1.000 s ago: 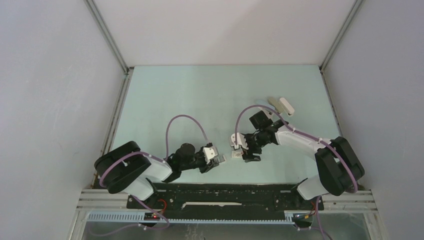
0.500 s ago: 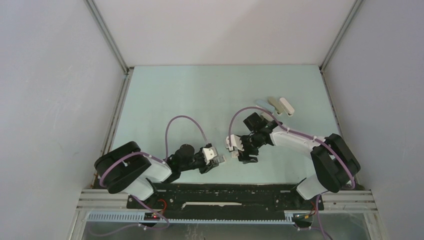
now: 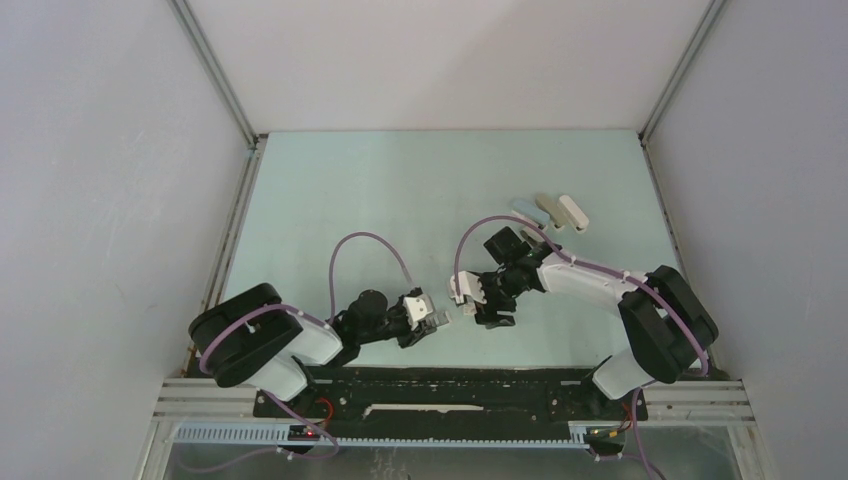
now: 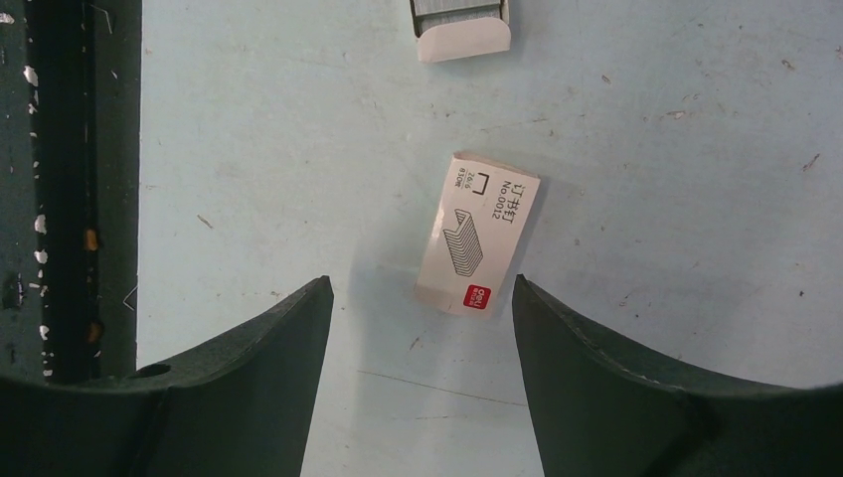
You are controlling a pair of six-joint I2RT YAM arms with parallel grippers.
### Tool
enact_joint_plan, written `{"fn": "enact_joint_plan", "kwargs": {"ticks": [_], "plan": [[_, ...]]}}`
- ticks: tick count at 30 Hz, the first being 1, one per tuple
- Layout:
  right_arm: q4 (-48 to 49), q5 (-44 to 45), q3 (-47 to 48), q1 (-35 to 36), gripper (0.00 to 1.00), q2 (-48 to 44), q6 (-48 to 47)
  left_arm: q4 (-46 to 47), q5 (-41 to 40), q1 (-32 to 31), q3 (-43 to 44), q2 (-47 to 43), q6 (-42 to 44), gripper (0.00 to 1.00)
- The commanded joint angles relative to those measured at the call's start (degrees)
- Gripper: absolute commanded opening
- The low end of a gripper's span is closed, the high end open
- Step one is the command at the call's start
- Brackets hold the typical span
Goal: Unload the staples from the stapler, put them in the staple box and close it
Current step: Close the staple box at the center of the board.
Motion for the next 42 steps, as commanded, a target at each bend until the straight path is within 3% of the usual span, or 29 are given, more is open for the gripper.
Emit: {"fn": "enact_joint_plan", "kwargs": {"ticks": [1,20,42], "plan": [[0.91,0.30,2.02,0.71,0.76,0.27,1.01,2.67,-0.72,-0.33,-1.19,0.08,-0.54,0.43],[3.16,3.91,2.31,1.52,0.73,1.88,3.87,5.59,-0.13,-0.51,-1.92,1.33,-0.59,0.43],[5.49,6.70,2.38,1.95,0.61,3.87,5.17,11.34,0.30,-0.53,-3.06,4.06,-0.75,0.43]]}}
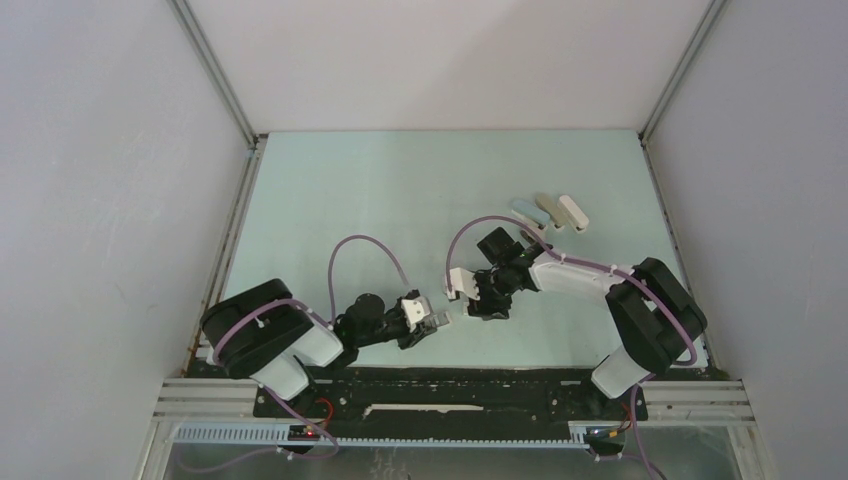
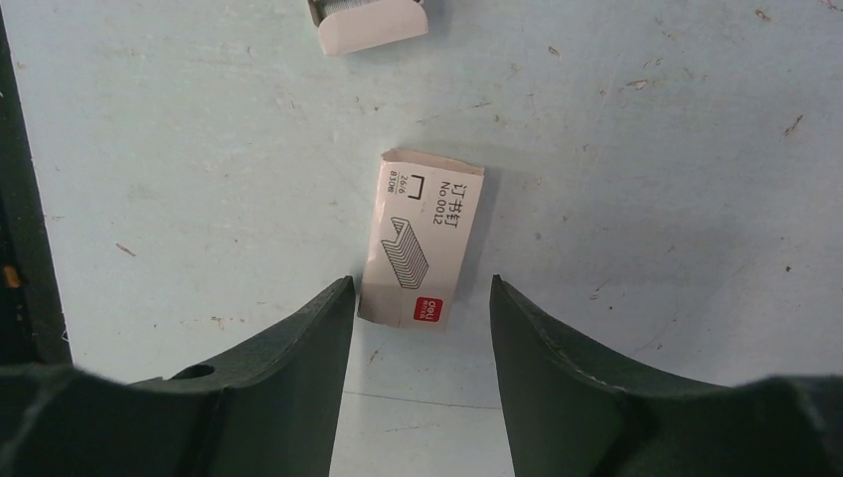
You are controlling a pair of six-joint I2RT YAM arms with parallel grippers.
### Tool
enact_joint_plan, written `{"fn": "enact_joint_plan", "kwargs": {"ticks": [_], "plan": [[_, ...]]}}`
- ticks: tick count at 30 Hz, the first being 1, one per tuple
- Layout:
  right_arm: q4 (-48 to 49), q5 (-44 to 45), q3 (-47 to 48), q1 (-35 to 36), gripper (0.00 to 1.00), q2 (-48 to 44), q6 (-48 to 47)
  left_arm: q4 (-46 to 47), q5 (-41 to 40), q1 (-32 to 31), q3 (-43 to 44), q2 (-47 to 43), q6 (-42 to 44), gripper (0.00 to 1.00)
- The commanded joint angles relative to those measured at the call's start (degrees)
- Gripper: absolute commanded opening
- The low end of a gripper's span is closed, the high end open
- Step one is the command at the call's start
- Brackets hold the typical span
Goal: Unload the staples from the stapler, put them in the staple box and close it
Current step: Close the staple box at the center of the board.
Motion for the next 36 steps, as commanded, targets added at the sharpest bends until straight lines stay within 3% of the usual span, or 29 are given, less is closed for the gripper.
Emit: {"fn": "enact_joint_plan", "kwargs": {"ticks": [1,24,36], "plan": [[1.05,0.74,1.70,0.79,0.60,0.43,0.20,3.16,0.58,-0.34,-1.03,0.52,-0.12,0.43],[-0.84,-0.40,1.72,3.55,0.44,0.40,-3.00,6.91,2.21,-0.28,-0.76,2.40,0.14,0.44],[-2.36,-1.71,1.70,5.60,0.43,0.14,-4.78,8.77,3.11,-0.33,-0.11,4.07,-0.29,0.44]]}}
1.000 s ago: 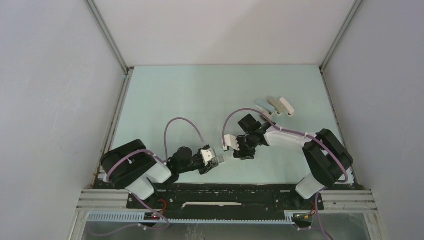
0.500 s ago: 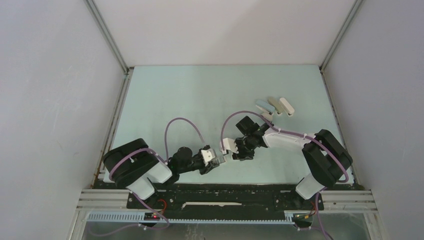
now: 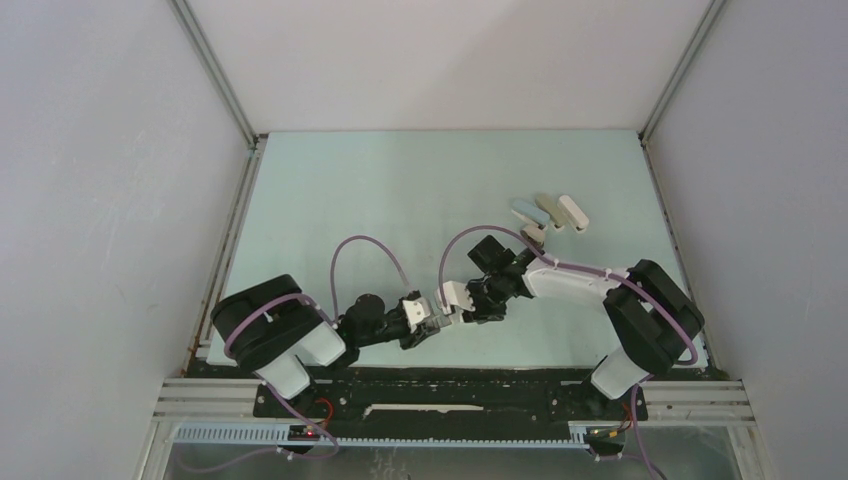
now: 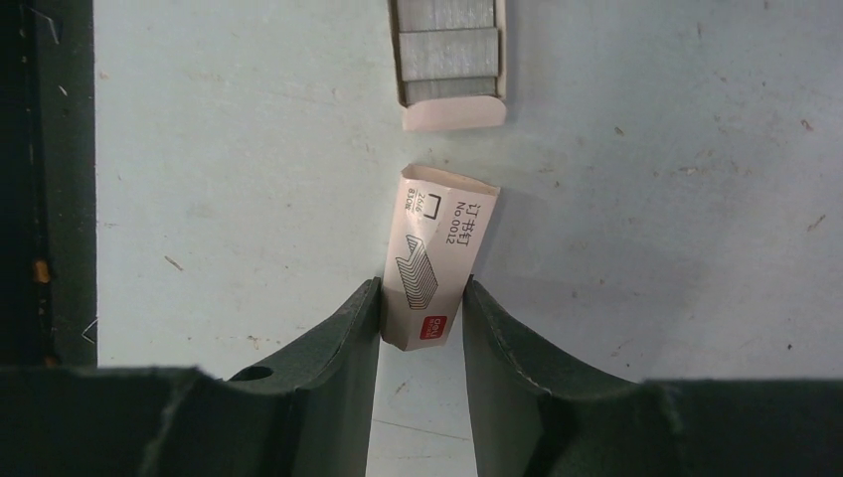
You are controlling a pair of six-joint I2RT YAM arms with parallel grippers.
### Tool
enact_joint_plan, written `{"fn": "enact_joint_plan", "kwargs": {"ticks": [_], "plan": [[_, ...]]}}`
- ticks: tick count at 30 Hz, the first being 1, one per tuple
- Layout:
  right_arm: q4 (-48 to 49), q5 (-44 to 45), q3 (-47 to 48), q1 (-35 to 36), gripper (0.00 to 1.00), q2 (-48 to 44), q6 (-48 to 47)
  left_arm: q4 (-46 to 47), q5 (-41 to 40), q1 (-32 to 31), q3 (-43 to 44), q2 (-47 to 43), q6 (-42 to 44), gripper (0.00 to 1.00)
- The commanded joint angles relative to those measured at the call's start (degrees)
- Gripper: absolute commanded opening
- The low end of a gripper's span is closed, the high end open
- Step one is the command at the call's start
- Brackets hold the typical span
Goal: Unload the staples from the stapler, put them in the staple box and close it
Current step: Close the staple box at the center of the board.
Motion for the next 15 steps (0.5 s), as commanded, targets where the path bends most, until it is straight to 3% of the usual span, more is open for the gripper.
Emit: {"fn": "enact_joint_plan", "kwargs": {"ticks": [1,15], "plan": [[-1.52,-1.59,1.64,1.76,0.43,0.05,-1.32,3.53,1.38,-0.24,-0.02,0.80,-0.37,0.43],[0.00,-0.32,2.34,2.38,0.43,0.67,1.51,6.60,3.89,-0.26,0.99,3.90,-1.35,0.43]]}}
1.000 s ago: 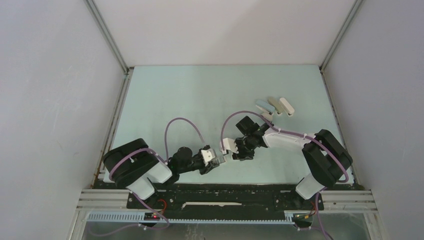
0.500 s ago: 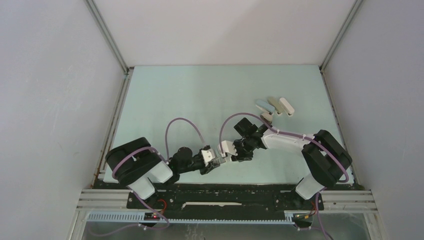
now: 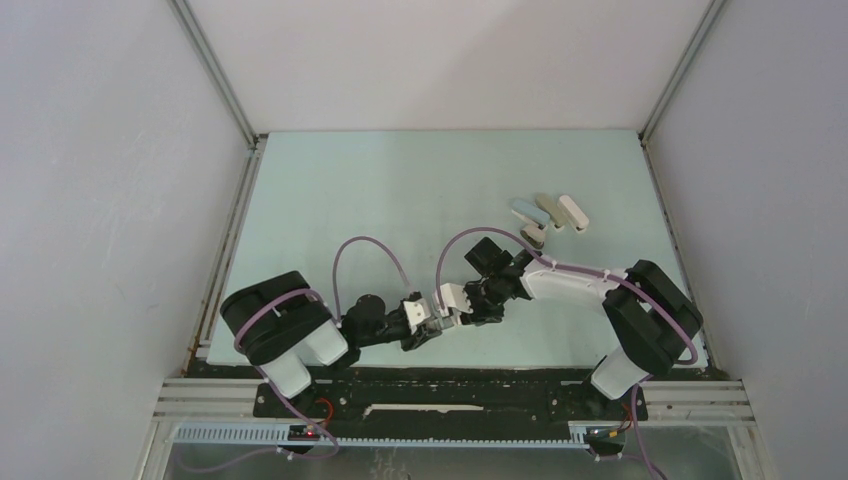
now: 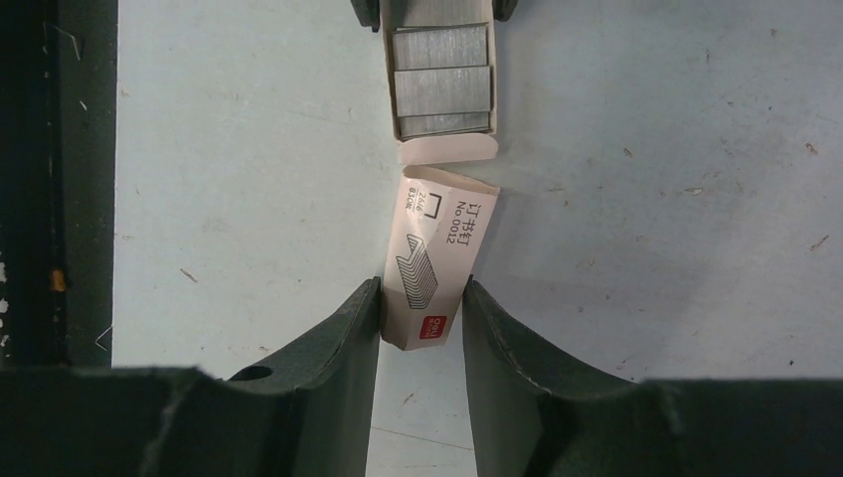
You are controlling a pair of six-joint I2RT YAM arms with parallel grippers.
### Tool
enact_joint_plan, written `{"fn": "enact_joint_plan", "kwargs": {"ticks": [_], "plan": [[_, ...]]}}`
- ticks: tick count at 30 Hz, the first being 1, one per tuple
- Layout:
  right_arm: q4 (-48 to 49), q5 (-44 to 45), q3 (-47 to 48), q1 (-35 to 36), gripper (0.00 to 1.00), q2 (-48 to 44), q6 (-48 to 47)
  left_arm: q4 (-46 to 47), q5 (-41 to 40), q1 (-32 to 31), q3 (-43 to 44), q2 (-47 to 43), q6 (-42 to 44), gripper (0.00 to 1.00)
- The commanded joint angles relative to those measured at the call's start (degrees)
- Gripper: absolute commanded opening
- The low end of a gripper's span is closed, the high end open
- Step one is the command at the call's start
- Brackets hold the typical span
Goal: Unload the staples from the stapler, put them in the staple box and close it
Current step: Close the staple box at the center of the board.
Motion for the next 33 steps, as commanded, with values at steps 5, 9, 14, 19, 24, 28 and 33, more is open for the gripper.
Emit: {"fn": "enact_joint_plan", "kwargs": {"ticks": [5,9,14,19,24,28,33], "plan": [[-0.67,-1.59,2.12,0.88,0.42,0.17,0.17,3.53,2.09,-0.32,1.41,1.16,-0.47,0.43],[-2.19,-2.69,2.12,1.04,0.42,-0.04,-1.50,4.25,1.59,-0.35,1.47,1.79,-0.56,0.43],[-3.65,-2.65,2.12,1.04,0.42,-0.02,-3.23,5.89,1.05,-0.35,0.76,2.36,-0.71,0.43],[-3.00,-2.16,2.12,1.28,0.42,0.07,-2.77,7.40,1.97,-0.34,0.71,3.20,-1.11,0.43],[-0.57,0.24,2.10,2.29,0.42,0.50,-0.44,8.81,3.14,-0.40,0.97,4.06,-1.82,0.43],[0.58,1.32,2.12,2.28,0.42,0.67,0.76,9.12,3.78,-0.33,0.96,4.16,-1.92,0.43],[1.19,1.83,2.12,2.27,0.42,0.72,1.38,9.75,5.37,-0.51,1.21,4.67,-1.96,0.43]]}}
